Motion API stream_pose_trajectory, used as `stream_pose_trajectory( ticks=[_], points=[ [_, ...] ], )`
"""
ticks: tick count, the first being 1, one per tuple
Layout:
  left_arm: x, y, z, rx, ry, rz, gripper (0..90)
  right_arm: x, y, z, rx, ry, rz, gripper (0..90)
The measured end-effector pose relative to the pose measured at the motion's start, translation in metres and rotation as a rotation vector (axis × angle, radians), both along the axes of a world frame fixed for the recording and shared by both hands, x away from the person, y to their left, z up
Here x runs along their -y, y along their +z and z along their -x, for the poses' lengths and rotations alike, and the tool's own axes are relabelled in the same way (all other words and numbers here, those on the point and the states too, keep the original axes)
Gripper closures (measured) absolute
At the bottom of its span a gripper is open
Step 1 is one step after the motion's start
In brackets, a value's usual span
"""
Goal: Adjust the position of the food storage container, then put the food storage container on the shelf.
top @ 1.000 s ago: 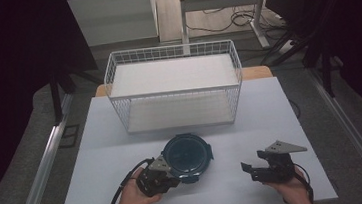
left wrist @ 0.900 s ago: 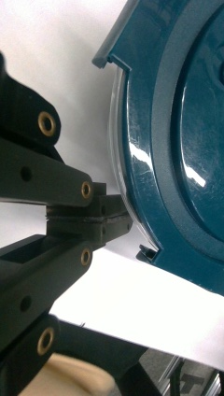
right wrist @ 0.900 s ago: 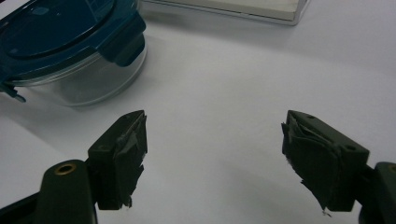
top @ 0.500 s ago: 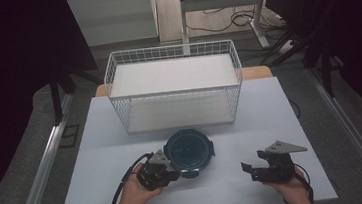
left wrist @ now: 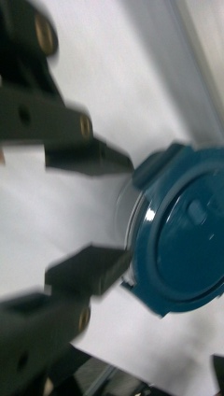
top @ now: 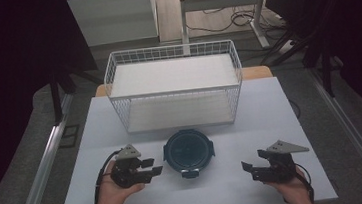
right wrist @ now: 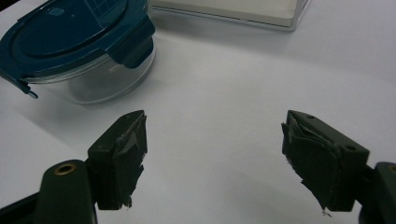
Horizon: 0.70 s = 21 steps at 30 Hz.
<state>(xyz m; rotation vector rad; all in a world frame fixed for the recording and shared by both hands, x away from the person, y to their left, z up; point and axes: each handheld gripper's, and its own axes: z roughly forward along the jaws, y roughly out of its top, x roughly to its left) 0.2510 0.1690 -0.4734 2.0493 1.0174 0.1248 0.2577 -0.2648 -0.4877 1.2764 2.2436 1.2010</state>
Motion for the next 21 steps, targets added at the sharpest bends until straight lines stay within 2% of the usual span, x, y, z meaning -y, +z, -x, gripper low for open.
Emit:
stream_pose_trajectory(
  ticks=[1, 2, 6, 15, 21],
  points=[
    [-0.002, 0.001, 0.0, -0.004, 0.017, 0.008, 49.0, 0.0, 0.0, 0.0, 0.0, 0.0, 0.0, 21.9],
    [-0.005, 0.002, -0.001, -0.007, 0.032, 0.018, 41.6, 0.0, 0.0, 0.0, 0.001, 0.001, 0.0, 21.8],
    [-0.011, 0.004, -0.001, -0.005, 0.056, 0.028, 33.9, 0.0, 0.0, 0.0, 0.002, 0.004, -0.001, 21.7],
    [-0.015, 0.004, -0.002, -0.012, 0.073, 0.047, 30.0, -0.001, 0.0, 0.0, 0.0, 0.012, -0.003, 21.2],
    [-0.013, 0.01, 0.0, -0.003, 0.084, 0.069, 25.2, -0.005, 0.002, 0.001, 0.006, 0.031, -0.02, 19.9]
  ],
)
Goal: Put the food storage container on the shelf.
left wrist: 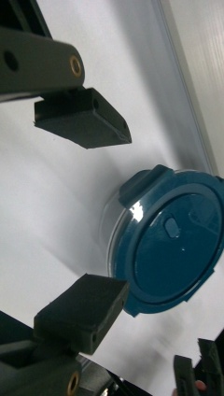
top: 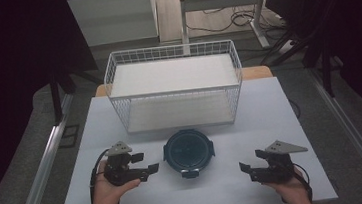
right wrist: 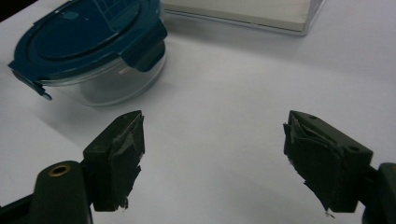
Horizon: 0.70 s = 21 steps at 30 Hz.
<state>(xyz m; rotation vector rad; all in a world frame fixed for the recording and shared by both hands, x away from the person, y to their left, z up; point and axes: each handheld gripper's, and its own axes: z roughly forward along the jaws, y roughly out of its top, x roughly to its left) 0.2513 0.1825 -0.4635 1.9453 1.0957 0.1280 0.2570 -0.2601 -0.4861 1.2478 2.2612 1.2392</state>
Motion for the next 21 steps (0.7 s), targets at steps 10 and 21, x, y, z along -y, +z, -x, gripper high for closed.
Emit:
stream_pose_trajectory(
  ticks=[10, 21],
  points=[
    [0.0, 0.007, -0.006, -0.022, 0.023, 0.037, 21.6, -0.01, 0.011, -0.005, -0.009, -0.008, -0.023, 19.3],
    [0.011, 0.011, -0.03, -0.089, 0.021, 0.059, 19.0, -0.039, 0.027, -0.021, -0.111, 0.031, -0.076, 12.9]
  ],
)
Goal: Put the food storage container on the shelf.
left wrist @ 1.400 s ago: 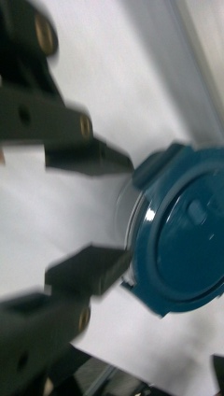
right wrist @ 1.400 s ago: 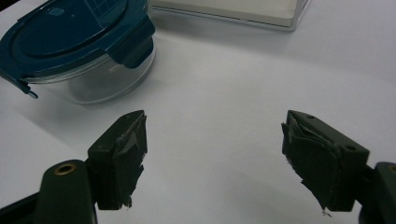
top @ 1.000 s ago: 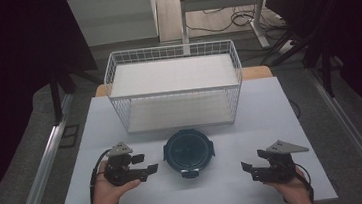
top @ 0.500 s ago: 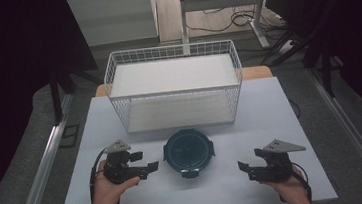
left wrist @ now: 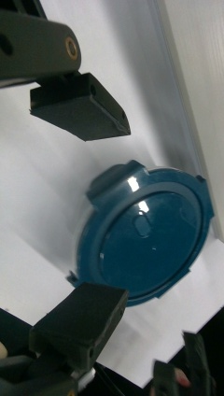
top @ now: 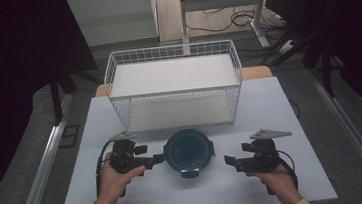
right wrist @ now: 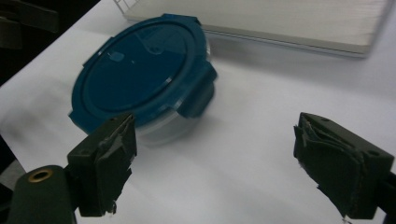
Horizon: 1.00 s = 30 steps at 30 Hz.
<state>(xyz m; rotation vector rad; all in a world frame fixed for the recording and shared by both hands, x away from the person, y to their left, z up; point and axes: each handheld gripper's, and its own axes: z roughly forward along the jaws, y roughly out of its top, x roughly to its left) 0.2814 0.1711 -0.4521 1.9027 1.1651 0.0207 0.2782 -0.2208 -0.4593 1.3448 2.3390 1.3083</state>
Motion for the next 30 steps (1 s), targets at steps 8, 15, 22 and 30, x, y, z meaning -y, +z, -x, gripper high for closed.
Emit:
stream_pose_trajectory(
  ticks=[8, 15, 22, 30],
  points=[
    [0.003, -0.005, -0.016, -0.05, 0.014, 0.057, 17.2, -0.021, 0.001, -0.016, -0.047, 0.01, -0.046, 11.8],
    [0.004, -0.018, -0.026, -0.098, 0.029, 0.085, 14.0, -0.041, -0.005, -0.033, -0.12, 0.008, -0.079, 10.5],
    [0.002, -0.033, -0.033, -0.168, 0.02, 0.149, 14.2, -0.051, -0.022, -0.049, -0.217, -0.031, -0.108, 10.1],
    [0.014, -0.044, -0.038, -0.202, -0.006, 0.151, 14.3, -0.061, -0.033, -0.055, -0.264, -0.008, -0.153, 10.7]
  ],
)
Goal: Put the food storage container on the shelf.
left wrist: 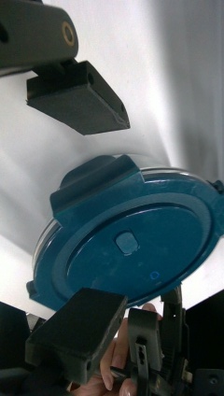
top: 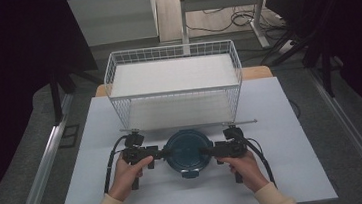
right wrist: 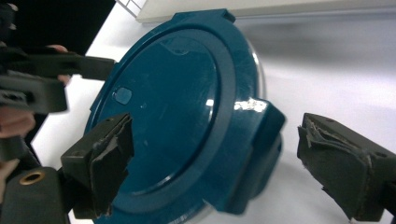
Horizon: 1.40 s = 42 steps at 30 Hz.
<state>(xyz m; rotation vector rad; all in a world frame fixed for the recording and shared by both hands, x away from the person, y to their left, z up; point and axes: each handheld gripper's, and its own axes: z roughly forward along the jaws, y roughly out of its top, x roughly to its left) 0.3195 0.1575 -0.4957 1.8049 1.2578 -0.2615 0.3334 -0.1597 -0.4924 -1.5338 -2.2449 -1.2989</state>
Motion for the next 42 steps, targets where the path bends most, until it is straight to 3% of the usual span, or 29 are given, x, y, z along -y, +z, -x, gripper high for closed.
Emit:
stream_pose_trajectory(
  ticks=[3, 6, 10, 14, 15, 18, 22, 29, 32, 42],
  points=[
    [0.005, -0.006, -0.002, -0.016, 0.013, -0.005, 14.2, -0.004, -0.005, -0.003, -0.02, -0.001, -0.016, 10.7],
    [0.005, -0.015, -0.006, -0.06, 0.015, 0.049, 14.7, -0.008, -0.011, -0.006, -0.046, 0.002, -0.024, 11.0],
    [0.003, -0.021, -0.008, -0.089, 0.011, 0.069, 16.7, -0.01, -0.016, -0.005, -0.066, 0.012, -0.035, 11.5],
    [0.007, -0.024, -0.008, -0.1, -0.007, 0.079, 19.2, -0.012, -0.018, -0.004, -0.08, 0.014, -0.058, 11.8],
    [0.009, -0.026, -0.009, -0.114, -0.032, 0.094, 20.4, -0.012, -0.019, -0.002, -0.085, 0.005, -0.062, 11.9],
    [0.01, -0.027, -0.009, -0.127, -0.044, 0.116, 25.4, -0.011, -0.02, -0.001, -0.101, -0.008, -0.071, 13.1],
    [0.011, -0.026, -0.008, -0.133, -0.017, 0.116, 26.5, -0.008, -0.018, 0.002, -0.106, -0.012, -0.075, 16.1],
    [0.012, -0.021, -0.002, -0.124, -0.001, 0.109, 29.1, -0.001, -0.018, 0.001, -0.131, -0.02, -0.11, 22.5],
    [0.01, -0.021, 0.001, -0.119, 0.022, 0.135, 33.0, 0.001, -0.017, 0.002, -0.138, -0.024, -0.118, 24.6],
    [0.01, -0.012, 0.013, -0.052, 0.019, 0.115, 38.1, 0.006, -0.01, 0.012, -0.13, -0.056, -0.143, 31.7]
  ],
)
